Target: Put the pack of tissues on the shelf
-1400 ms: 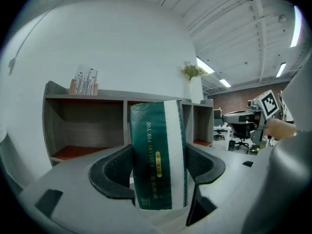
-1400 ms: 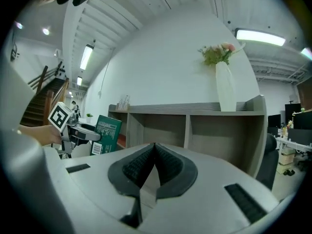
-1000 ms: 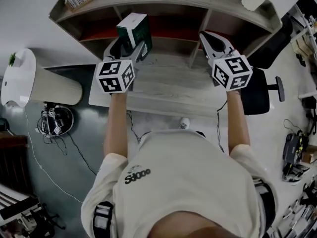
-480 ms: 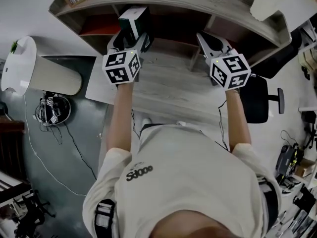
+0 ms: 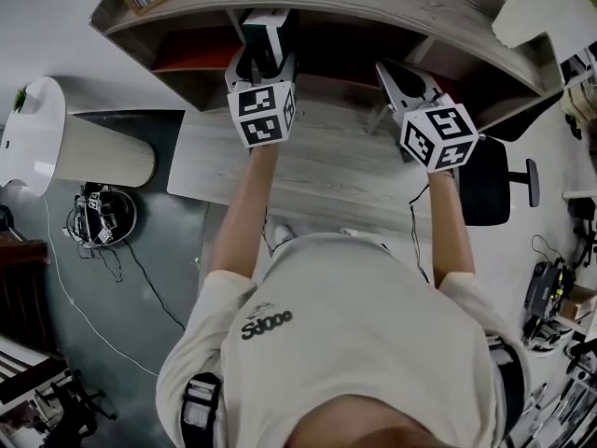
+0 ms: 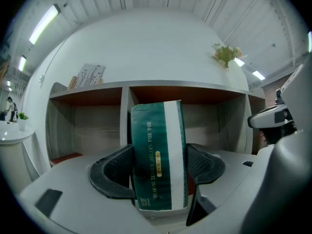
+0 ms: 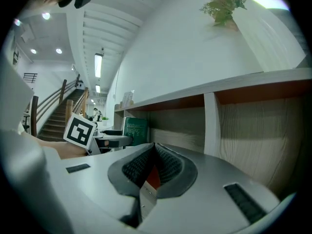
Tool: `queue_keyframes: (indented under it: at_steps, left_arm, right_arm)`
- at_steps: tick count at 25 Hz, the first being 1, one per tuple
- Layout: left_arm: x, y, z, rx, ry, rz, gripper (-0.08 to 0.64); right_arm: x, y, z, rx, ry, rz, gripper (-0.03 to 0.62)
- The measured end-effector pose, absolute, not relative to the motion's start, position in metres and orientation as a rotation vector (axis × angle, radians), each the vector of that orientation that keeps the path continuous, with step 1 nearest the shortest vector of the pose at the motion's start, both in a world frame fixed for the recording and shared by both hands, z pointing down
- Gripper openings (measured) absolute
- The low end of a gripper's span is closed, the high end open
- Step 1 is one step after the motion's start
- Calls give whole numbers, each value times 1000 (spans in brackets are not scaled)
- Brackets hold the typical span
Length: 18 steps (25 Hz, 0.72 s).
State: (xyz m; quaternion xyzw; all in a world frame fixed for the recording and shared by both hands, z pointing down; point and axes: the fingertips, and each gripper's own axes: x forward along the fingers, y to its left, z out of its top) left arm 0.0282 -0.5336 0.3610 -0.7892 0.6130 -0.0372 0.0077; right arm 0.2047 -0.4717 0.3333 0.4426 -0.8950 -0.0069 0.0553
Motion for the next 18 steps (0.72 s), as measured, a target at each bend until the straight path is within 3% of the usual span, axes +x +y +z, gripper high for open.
queue_keyframes:
  at_steps: [18]
  left_arm:
    - [41,-533,372,-2497,1909,-206,373]
  right_arm:
    - [211,-467,341,1436,-2675,23,4]
